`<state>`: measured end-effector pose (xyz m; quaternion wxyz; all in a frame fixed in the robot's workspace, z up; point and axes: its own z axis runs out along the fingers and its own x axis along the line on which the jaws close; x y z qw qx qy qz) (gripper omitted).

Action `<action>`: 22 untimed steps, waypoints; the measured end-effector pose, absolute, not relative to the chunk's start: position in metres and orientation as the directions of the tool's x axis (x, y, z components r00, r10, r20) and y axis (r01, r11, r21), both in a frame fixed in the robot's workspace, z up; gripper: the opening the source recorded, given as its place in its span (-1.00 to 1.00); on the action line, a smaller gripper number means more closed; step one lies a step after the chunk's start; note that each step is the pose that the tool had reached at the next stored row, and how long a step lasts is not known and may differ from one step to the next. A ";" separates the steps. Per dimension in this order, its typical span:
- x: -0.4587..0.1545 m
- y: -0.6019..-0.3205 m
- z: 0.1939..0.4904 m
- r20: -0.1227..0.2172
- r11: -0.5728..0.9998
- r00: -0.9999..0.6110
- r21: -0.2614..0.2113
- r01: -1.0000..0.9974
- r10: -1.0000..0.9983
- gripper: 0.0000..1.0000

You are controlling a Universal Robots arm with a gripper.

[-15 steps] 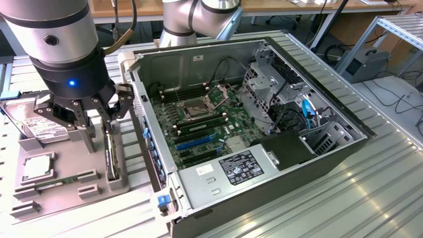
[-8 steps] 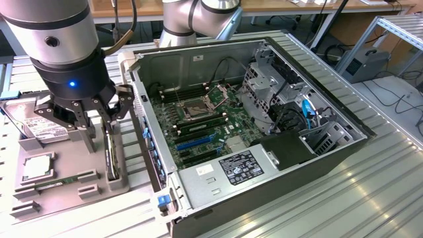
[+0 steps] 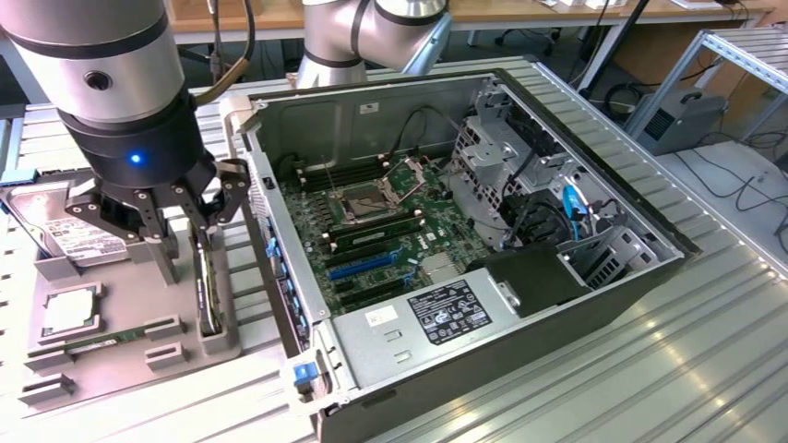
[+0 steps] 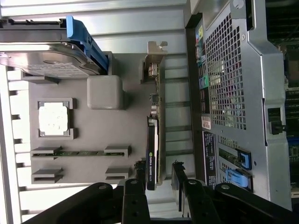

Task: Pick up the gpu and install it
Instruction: 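Pick up the gpu and move the gpu toward the slot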

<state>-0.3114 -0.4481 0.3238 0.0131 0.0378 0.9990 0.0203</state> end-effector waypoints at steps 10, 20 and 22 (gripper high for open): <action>-0.311 -0.448 0.322 -0.025 0.996 -0.997 0.042 0.075 0.076 -0.28; -0.311 -0.448 0.317 -0.025 0.996 -0.997 0.042 0.075 0.076 -0.28; -0.311 -0.448 0.316 -0.025 0.996 -0.997 0.042 0.075 0.076 -0.28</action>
